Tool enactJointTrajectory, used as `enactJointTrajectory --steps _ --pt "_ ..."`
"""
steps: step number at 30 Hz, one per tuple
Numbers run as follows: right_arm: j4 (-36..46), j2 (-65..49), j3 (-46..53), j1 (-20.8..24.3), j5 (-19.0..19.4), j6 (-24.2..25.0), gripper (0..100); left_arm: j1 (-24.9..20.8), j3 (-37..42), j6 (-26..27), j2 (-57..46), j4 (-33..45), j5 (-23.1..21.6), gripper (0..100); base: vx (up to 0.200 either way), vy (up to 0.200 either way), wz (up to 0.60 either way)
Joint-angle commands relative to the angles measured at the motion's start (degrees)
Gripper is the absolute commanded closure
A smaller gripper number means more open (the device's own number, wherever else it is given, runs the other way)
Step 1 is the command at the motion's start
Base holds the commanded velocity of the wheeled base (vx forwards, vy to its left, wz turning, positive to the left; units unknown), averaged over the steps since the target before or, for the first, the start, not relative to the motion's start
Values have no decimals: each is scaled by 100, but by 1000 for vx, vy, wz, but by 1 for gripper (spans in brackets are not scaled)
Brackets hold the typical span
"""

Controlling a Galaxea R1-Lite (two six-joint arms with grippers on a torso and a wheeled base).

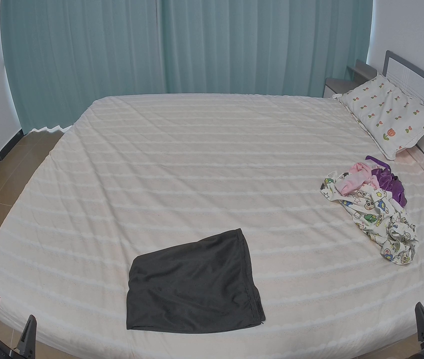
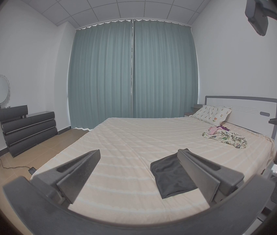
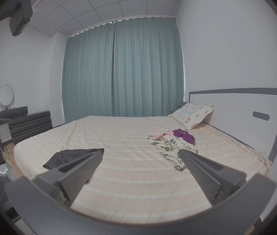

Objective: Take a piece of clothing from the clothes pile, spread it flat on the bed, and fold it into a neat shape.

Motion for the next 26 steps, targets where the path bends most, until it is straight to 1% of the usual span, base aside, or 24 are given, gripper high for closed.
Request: enactJointTrajectory --steps 1,26 --pt "-5 -68 84 13 2 -10 0 1 92 -2 -62 1 -2 0 0 0 0" --pt "-22 -68 92 13 -15 25 0 1 92 -2 -62 1 -2 0 0 0 0"
